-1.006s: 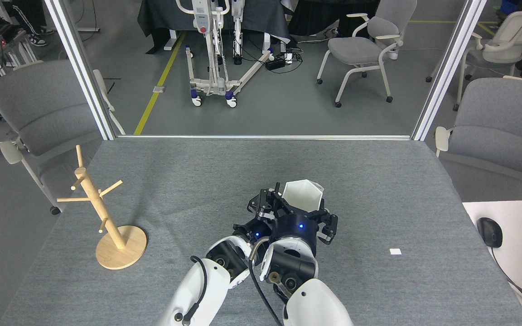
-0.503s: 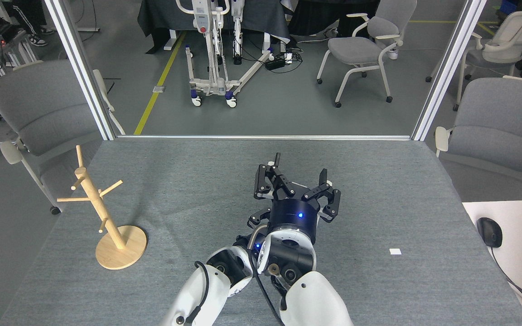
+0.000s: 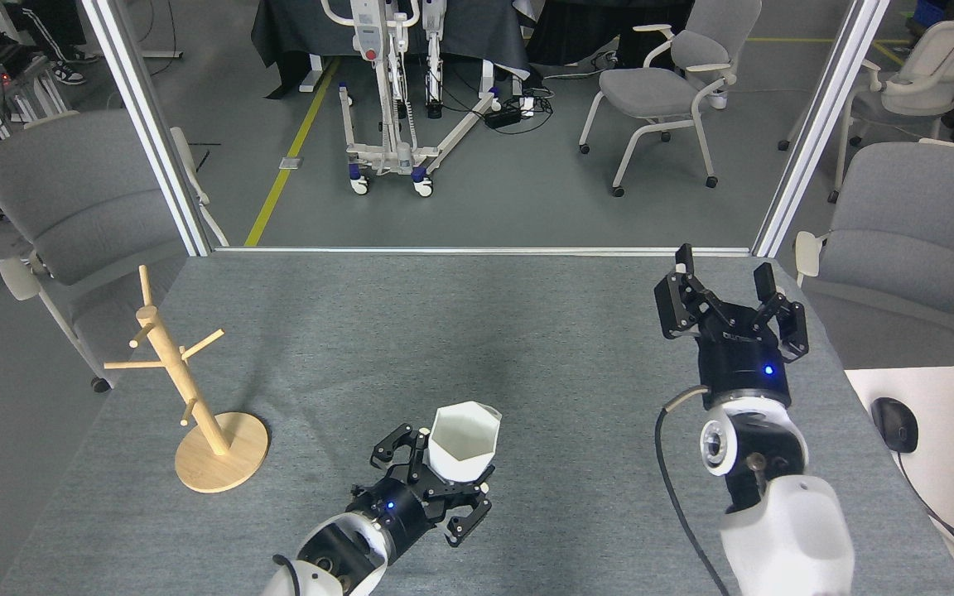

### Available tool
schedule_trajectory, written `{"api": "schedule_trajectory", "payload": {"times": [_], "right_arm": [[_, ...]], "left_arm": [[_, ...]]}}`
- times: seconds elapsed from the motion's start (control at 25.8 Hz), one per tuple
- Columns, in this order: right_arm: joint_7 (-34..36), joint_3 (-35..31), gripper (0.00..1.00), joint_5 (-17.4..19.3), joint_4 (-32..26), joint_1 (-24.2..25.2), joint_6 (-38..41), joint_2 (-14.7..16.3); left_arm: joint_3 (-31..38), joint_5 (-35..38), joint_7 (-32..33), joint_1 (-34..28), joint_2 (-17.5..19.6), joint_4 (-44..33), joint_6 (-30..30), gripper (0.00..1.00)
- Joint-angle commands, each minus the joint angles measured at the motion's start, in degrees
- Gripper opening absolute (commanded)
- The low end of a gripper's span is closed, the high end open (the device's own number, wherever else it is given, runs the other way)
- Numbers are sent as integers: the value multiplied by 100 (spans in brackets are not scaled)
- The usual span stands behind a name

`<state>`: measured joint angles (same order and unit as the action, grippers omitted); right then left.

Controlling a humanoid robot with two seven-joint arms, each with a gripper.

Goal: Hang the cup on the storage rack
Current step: 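Release the cup from the right gripper and withdraw it, then carry the cup with the left gripper toward the wooden stand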

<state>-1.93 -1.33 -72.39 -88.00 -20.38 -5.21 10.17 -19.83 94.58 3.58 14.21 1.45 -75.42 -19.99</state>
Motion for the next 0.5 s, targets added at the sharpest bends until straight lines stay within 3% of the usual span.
{"api": "schedule_trajectory", "payload": {"times": [0.0, 0.27, 0.46], "right_arm": [[0, -1018, 98, 173, 275, 526, 1681, 468], [44, -1229, 98, -126, 231, 1792, 2033, 450], [571, -1273, 98, -144, 231, 1862, 2007, 442]], "left_arm": [[639, -1, -7, -903, 374, -1054, 21, 0], [1966, -10, -68, -2528, 558, -2328, -49, 0], [3082, -27, -112, -3056, 567, -2319, -58, 0]]}}
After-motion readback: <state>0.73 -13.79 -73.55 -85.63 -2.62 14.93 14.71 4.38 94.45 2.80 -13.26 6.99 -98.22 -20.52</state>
